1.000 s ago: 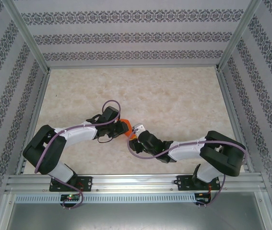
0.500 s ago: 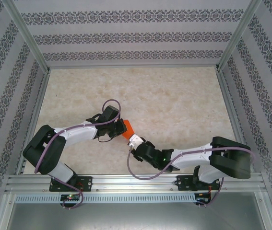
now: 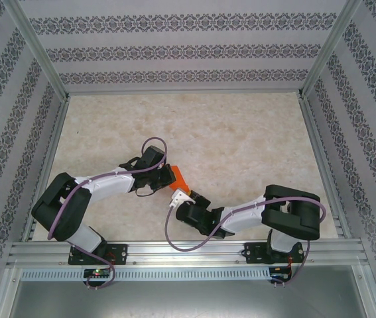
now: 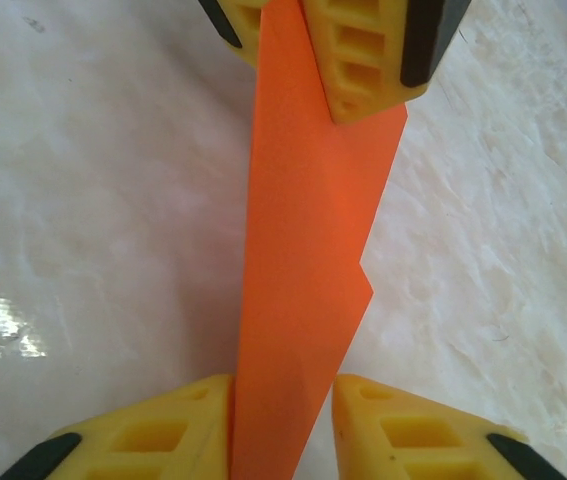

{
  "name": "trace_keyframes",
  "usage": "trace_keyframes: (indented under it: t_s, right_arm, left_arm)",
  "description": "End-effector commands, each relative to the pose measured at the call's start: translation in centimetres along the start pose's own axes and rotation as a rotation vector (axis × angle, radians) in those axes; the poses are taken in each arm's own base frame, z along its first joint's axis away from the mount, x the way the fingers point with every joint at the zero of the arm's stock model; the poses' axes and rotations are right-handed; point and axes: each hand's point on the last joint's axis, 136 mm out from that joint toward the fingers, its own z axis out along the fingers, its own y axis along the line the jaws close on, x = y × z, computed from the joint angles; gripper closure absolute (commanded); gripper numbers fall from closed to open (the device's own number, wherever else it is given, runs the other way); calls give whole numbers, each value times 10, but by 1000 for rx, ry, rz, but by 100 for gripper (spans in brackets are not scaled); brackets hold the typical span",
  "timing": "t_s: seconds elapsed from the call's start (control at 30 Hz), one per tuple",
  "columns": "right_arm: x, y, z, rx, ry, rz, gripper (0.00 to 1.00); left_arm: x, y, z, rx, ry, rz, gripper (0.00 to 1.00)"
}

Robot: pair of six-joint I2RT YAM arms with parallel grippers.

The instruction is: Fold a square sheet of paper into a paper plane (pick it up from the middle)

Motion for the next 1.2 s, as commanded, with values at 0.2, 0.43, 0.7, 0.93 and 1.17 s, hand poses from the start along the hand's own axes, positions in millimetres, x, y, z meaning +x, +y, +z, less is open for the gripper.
trace_keyframes:
  t_s: [0.2, 0.43, 0.7, 0.93, 1.17]
  right_arm:
    - [-12, -4, 3, 45, -21, 21, 83]
    - [-13, -5, 3, 20, -24, 67, 98]
    - [-21, 3, 3, -103, -46, 232, 100]
    - [-36, 12, 4, -283, -87, 484, 100]
    - [-44, 17, 5, -460, -133, 745, 100]
  left_arm:
    - [1, -11, -1, 20, 10, 22, 93]
    - [1, -12, -2, 21, 9, 26, 93]
    - [-7, -13, -17, -3, -39, 56, 73]
    - [-24, -7, -58, -64, -175, 88, 38]
    - [-24, -6, -83, -21, -252, 118, 33]
